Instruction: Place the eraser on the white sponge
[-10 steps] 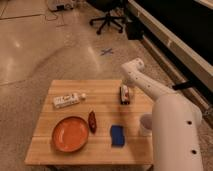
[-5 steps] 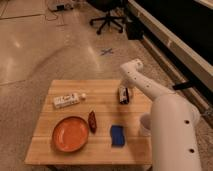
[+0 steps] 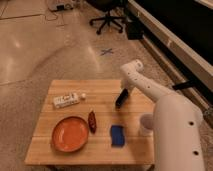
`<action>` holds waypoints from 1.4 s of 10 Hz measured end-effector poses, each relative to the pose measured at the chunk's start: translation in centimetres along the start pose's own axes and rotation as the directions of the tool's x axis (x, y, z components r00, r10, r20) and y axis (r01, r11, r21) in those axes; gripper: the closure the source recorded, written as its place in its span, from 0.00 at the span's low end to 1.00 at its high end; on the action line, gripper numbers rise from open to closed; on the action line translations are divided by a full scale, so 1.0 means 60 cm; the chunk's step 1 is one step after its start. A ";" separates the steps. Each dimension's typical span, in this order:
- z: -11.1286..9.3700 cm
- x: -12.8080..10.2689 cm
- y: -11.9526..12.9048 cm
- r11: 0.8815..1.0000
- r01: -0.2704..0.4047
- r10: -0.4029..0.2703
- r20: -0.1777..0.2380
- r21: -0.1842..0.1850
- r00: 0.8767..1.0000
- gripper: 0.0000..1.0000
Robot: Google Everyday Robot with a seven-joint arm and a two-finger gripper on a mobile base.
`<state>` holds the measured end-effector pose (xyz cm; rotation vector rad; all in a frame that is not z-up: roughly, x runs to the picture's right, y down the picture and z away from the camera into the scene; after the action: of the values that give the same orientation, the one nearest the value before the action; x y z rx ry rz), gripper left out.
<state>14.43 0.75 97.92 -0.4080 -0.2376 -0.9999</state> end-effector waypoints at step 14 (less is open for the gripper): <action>-0.196 -0.237 0.124 0.990 0.077 -0.070 0.066 -0.119 0.995 1.00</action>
<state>13.42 10.02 80.36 -0.5451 -0.2496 -1.0786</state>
